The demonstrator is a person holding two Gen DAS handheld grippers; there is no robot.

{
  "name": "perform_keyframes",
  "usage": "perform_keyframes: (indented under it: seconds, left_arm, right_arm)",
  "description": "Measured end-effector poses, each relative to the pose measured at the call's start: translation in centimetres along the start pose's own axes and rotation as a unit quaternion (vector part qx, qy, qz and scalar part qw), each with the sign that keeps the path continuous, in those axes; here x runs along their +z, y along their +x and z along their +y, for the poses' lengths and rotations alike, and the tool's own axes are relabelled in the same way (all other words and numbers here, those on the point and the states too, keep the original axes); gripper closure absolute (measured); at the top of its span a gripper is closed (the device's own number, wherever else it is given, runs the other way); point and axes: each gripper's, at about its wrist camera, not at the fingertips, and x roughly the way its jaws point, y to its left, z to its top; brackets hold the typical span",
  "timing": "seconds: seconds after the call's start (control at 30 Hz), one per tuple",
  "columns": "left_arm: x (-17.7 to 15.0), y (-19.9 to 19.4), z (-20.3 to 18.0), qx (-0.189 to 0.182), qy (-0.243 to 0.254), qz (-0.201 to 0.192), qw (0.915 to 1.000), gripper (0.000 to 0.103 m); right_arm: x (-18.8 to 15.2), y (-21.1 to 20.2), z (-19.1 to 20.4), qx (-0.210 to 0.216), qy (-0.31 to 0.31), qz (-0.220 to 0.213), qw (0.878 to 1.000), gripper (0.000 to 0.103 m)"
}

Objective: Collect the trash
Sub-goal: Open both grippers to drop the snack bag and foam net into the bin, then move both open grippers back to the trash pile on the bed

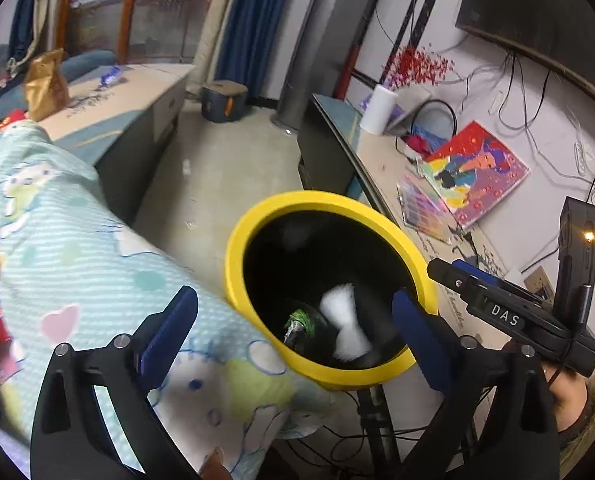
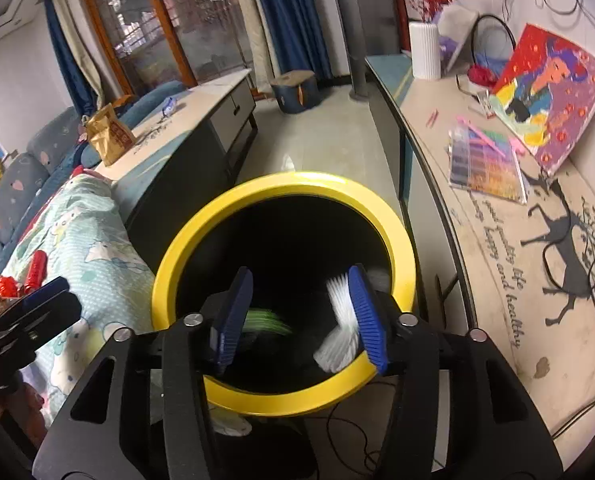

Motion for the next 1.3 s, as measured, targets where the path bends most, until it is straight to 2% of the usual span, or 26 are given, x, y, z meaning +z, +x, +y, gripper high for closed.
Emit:
perform_keyframes:
  seconds: [0.2,0.3,0.43,0.67,0.9,1.3]
  left_arm:
    - [-0.1,-4.1,1.6,0.033,-0.018,-0.047,0.9982,0.007]
    - [-0.1,-6.0,2.5,0.054,-0.025,-0.068,0.9959,0.007]
    - [-0.1,-8.4,3.5,0.075,-0.035,-0.096,0.9920,0.007]
    - [-1.1,-12.0,5.5,0.100,-0.060,-0.130,0.9846,0.007]
    - [-2.0,-14.5,7.0,0.120,-0.071,-0.147,0.9793,0.007]
    - [-3.3,-17.9,9.2,0.151,-0.101,-0.182,0.9664,0.007]
  right_arm:
    - [0.3,-2.1,2.8,0.034,-0.033,-0.040,0.998,0.050]
    - [0.5,-3.1,4.1,0.053,-0.049,-0.056,0.996,0.041]
    - [0.5,-4.5,6.1,0.081,-0.072,-0.075,0.991,0.039]
    - [0.0,-6.1,9.2,0.123,-0.095,-0.082,0.985,0.039]
    - [-0.8,-7.2,11.9,0.150,-0.121,-0.084,0.978,0.036]
    - [-2.4,-8.9,15.9,0.173,-0.168,-0.093,0.966,0.030]
